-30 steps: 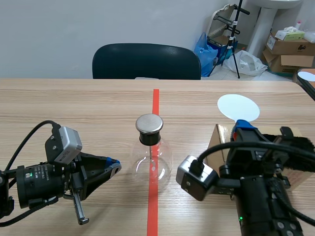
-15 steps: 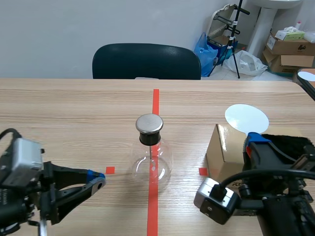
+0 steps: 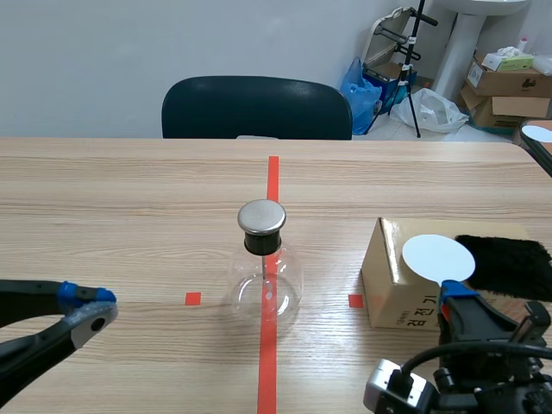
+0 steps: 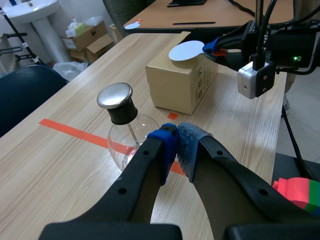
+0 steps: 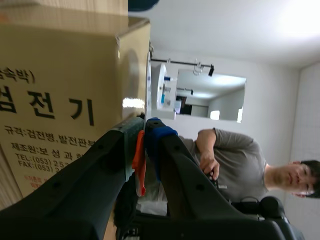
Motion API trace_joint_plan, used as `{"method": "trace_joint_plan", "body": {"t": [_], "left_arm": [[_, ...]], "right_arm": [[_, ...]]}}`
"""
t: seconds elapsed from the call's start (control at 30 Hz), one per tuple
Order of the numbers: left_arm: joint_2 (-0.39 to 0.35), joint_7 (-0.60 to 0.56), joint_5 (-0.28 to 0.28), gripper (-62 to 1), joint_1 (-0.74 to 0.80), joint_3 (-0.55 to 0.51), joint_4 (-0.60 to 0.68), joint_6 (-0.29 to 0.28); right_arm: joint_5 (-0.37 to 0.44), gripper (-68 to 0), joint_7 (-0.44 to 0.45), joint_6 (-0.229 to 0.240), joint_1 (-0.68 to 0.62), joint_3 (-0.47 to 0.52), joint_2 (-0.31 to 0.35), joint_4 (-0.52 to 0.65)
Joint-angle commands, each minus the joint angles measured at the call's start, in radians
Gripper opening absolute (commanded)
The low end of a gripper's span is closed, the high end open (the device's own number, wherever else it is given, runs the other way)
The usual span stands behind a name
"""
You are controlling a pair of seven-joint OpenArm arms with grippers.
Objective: Do the electroscope experiment
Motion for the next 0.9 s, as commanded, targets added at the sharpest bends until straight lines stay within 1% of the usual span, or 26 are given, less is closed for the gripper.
{"method": "trace_joint_plan", "body": {"t": [0.0,0.13,0.27,0.33,0.37,0.4,0.5,0.53,0.87], "left_arm": [[0.002,-0.017,-0.014,-56.8,0.006,0.0,-0.005,-0.002],[0.002,-0.018,-0.016,-56.0,0.051,-0.015,0.006,-0.002],[0.002,-0.017,-0.039,-48.7,0.064,-0.018,0.006,-0.002],[0.002,-0.017,-0.04,-42.7,0.065,-0.021,0.006,-0.002],[0.002,-0.017,-0.041,-37.2,0.064,-0.021,0.006,-0.002],[0.002,-0.018,-0.041,-30.0,0.064,-0.022,0.006,-0.002],[0.002,-0.034,-0.041,0.0,0.064,-0.022,0.006,-0.002],[0.002,-0.042,-0.041,1.4,0.064,-0.022,0.006,-0.002],[0.002,-0.04,-0.041,1.4,0.064,-0.022,0.006,-0.002]], "right_arm": [[0.001,-66.5,-0.004,-0.061,-0.001,0.0,0.003,0.018],[0.0,-66.5,0.0,-0.061,0.002,0.0,0.003,0.018],[-0.008,-66.5,0.005,-0.061,0.002,0.0,0.003,0.016],[-0.01,-66.5,0.019,-0.061,0.002,0.0,0.003,0.016],[-0.017,-66.5,0.02,-0.061,0.002,0.0,0.003,0.016],[-0.024,-66.5,0.019,-0.061,0.004,0.0,0.003,0.016],[-0.031,-66.5,0.019,-0.061,0.014,0.0,0.003,0.01],[-0.031,-66.5,0.019,-0.061,0.018,0.0,0.003,0.005],[-0.049,-66.5,0.031,-0.061,0.032,0.006,0.003,-0.039]]}}
